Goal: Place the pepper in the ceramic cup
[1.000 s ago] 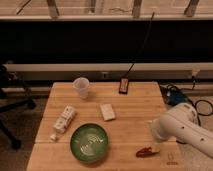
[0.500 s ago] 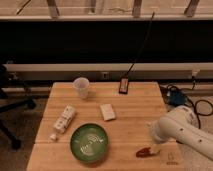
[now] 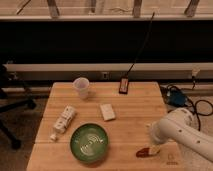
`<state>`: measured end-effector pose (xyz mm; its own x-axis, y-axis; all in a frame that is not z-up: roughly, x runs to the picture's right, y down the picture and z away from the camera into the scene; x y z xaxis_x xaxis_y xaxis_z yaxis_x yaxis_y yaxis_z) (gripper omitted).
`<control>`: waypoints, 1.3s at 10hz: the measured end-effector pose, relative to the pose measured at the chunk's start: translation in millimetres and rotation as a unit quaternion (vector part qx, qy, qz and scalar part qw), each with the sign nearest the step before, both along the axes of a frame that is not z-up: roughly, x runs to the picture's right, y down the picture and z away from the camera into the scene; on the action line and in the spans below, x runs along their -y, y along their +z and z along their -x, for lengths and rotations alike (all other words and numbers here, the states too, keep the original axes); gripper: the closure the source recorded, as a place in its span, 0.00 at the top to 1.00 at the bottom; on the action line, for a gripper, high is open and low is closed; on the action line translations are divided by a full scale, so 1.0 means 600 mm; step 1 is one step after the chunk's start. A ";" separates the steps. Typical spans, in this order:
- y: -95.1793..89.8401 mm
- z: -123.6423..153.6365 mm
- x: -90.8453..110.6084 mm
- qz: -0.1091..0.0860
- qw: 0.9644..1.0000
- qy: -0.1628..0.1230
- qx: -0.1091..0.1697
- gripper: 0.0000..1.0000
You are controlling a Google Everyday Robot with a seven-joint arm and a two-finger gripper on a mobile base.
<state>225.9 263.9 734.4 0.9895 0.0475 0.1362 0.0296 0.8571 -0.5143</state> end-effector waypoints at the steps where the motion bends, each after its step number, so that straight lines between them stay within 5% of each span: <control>1: 0.003 0.000 -0.004 0.001 1.000 0.001 0.000 0.80; 13: 0.027 0.006 -0.020 -0.005 1.000 0.006 0.012 0.80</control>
<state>222.1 276.1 750.4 0.9854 0.0583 0.1598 0.0308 0.8627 -0.5048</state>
